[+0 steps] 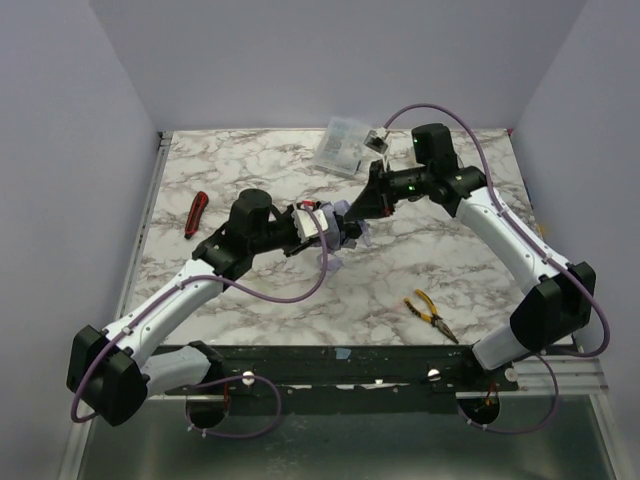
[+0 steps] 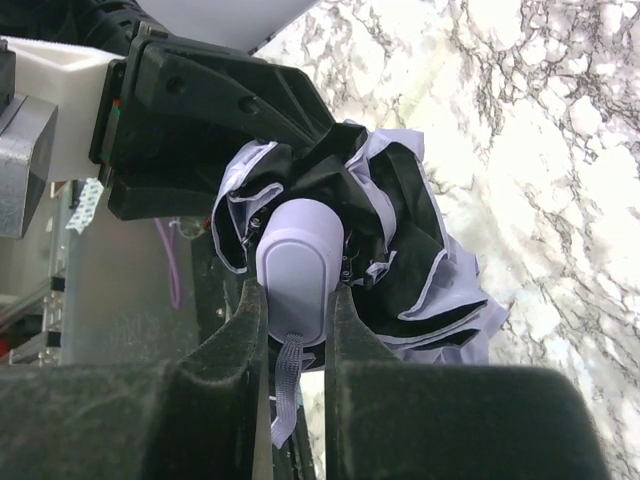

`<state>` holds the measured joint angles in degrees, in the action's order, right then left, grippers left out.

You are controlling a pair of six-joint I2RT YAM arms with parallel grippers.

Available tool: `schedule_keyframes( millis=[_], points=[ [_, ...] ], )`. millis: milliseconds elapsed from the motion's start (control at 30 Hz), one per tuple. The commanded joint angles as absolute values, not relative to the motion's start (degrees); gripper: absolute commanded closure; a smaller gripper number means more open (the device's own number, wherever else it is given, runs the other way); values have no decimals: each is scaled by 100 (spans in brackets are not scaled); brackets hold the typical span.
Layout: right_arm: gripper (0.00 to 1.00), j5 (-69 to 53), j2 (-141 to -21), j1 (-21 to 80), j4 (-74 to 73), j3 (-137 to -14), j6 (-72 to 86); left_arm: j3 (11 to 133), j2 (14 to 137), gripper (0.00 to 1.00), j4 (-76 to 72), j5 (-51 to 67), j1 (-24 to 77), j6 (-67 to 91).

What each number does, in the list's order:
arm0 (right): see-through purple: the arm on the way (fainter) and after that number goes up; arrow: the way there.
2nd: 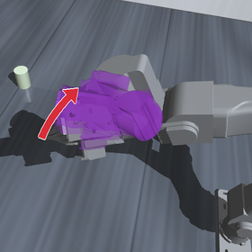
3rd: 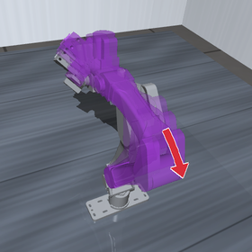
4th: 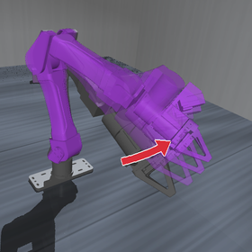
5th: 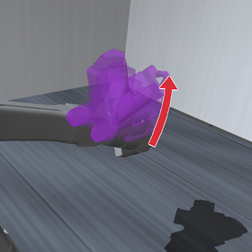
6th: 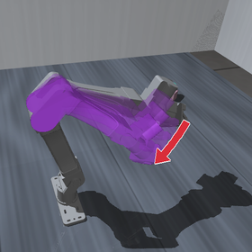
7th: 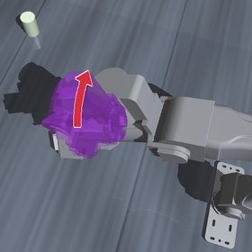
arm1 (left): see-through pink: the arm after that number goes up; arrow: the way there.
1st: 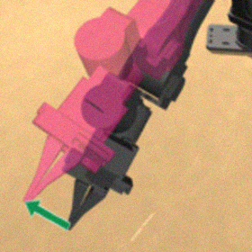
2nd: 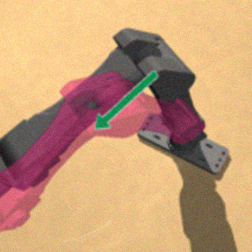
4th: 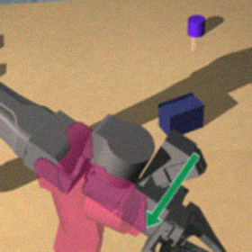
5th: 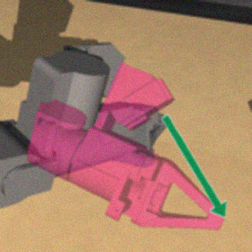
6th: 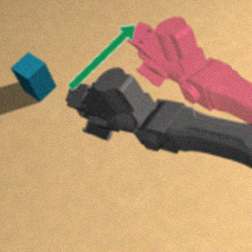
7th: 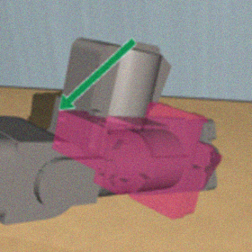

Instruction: Open the umbrella

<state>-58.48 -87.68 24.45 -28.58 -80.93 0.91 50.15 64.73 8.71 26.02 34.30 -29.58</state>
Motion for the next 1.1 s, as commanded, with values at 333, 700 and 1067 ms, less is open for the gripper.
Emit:
schedule_keyframes(
  millis=[333, 700, 1067],
  points=[
    [99, -5882, -9079, 1907, -4171, -8984, -927, 4431, 6105, 100, 825, 3116, 2704, -3642],
    [10, -5819, -8807, 1916, -2426, -8113, 803, 5120, 6442, 100, 523, 3403, 2715, -2682],
    [13, -6153, -8693, 1914, -930, -7896, 1797, 5256, 6574, 100, 501, 3598, 2716, -2405]
  ],
)
